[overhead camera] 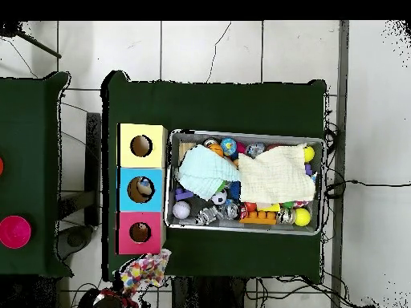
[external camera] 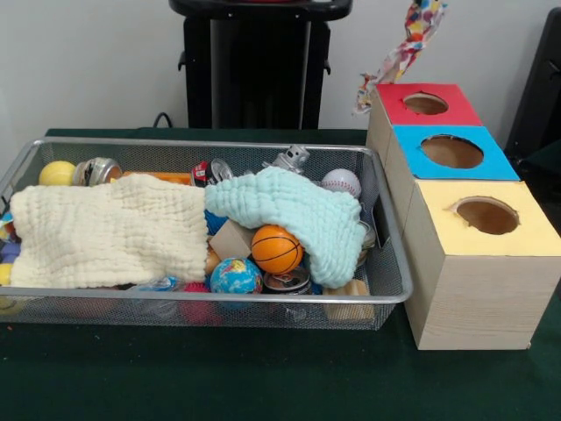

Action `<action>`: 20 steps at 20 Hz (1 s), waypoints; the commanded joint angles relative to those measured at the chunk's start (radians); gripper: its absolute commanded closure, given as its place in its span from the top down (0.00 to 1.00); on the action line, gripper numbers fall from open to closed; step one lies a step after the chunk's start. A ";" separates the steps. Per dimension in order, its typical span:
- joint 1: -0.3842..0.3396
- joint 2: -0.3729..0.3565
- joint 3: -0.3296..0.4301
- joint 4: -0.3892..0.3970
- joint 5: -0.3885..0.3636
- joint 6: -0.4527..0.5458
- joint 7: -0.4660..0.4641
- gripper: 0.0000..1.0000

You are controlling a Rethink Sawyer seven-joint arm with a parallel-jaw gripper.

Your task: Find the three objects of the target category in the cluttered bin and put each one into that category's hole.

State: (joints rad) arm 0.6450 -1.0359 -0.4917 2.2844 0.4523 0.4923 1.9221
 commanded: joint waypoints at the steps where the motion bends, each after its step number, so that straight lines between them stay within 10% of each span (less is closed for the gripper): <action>1: -0.002 0.030 -0.117 -0.273 -0.051 0.233 0.338 0.00; 20: -0.136 0.225 -0.028 -0.609 -0.029 0.431 0.380 0.00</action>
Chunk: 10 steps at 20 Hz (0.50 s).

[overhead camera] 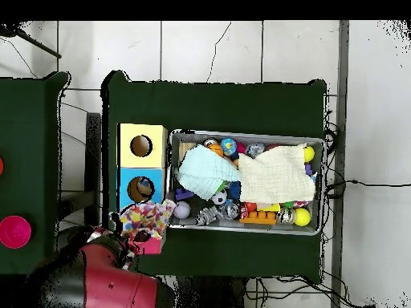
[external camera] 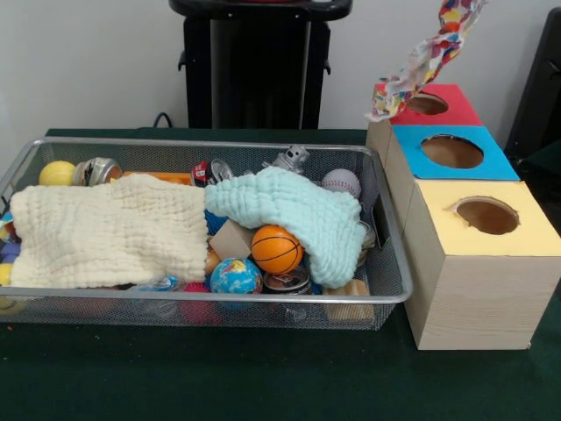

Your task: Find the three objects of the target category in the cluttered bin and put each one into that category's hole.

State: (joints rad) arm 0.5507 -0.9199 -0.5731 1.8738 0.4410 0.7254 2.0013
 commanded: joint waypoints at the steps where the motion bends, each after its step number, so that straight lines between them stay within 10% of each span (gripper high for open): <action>1: -0.047 0.116 0.058 -0.207 -0.014 0.202 0.302 0.00; 10: -0.039 0.169 0.079 -0.206 0.032 0.142 0.334 0.00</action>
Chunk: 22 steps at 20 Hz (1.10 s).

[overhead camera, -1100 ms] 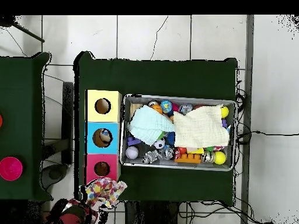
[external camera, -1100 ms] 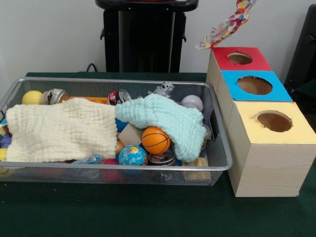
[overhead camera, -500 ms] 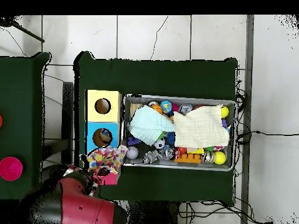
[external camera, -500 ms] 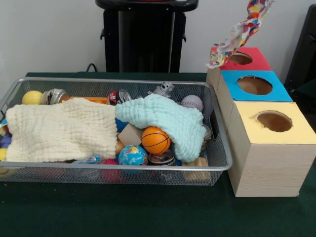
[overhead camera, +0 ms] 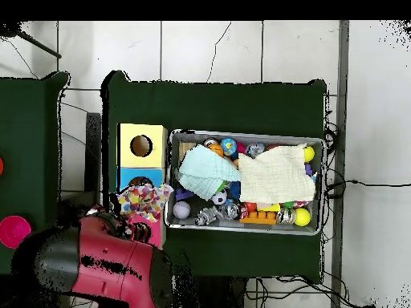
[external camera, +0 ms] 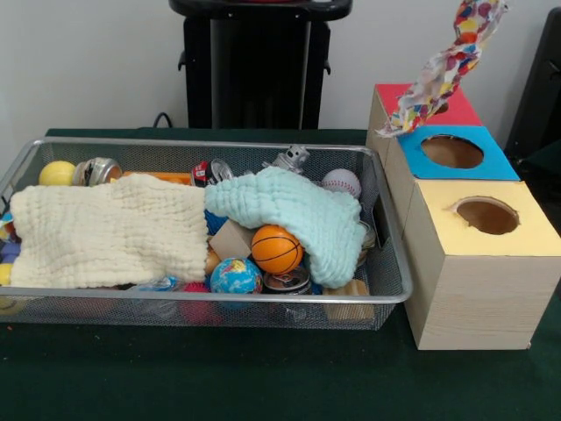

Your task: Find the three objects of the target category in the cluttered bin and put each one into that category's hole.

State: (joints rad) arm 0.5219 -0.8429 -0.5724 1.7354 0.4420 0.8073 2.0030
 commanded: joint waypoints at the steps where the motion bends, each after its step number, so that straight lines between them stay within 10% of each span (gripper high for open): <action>1: -0.005 0.109 0.081 -0.078 0.035 0.050 0.345 0.00; 22: 0.061 0.259 0.040 -0.304 0.052 0.192 0.593 0.00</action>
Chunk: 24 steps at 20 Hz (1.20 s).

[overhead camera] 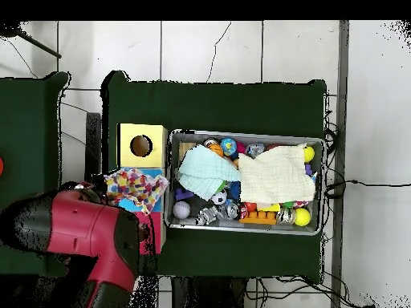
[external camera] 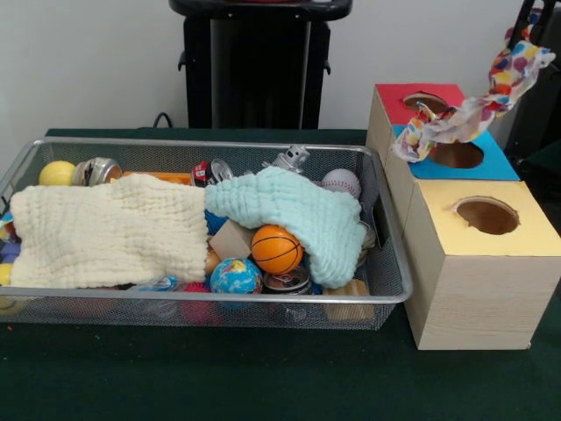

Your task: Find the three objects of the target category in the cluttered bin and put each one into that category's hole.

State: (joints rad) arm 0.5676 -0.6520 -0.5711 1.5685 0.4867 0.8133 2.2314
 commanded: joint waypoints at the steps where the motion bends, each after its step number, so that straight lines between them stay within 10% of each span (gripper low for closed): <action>1: 0.025 0.072 0.034 -0.153 0.003 0.202 0.379 0.00; 16: 0.010 0.035 0.015 -0.244 -0.014 0.346 0.436 0.00; 24: 0.003 0.015 0.037 -0.170 -0.013 0.252 0.389 0.00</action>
State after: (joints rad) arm 0.6041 -0.6415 -0.5744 1.3511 0.4859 1.0329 2.3876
